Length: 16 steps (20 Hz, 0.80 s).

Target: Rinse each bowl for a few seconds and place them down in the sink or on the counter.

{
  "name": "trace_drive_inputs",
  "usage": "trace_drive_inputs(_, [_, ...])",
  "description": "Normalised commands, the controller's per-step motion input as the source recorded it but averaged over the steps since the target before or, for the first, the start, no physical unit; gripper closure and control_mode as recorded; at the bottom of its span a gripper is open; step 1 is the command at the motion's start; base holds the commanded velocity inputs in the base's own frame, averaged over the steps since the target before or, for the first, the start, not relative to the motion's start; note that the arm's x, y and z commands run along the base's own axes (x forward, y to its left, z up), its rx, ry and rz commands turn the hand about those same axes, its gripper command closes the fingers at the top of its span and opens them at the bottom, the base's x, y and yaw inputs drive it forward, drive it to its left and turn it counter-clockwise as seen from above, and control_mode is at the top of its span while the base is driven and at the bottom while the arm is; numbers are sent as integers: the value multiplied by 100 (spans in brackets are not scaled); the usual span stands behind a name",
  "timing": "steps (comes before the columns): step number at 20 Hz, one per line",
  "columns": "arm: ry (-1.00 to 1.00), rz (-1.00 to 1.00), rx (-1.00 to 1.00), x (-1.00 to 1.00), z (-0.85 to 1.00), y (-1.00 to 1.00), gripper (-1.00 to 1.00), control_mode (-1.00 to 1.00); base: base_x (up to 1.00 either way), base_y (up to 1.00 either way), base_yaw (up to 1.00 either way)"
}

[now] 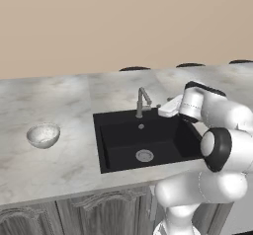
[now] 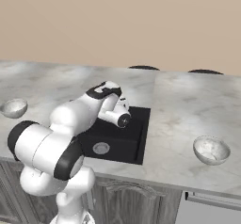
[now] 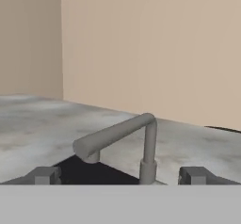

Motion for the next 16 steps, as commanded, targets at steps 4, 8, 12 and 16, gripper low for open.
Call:
trace_drive_inputs(4, [-2,0,0,28,-21,0,-100,-100,0,0,0])
trace_drive_inputs(8, [-4,0,0,31,-13,0,-100,-100,0,0,0])
trace_drive_inputs(12, [-2,0,0,36,-9,0,-100,-100,0,0,0])
trace_drive_inputs(16, [-1,0,0,33,-17,0,-100,-100,0,0,0])
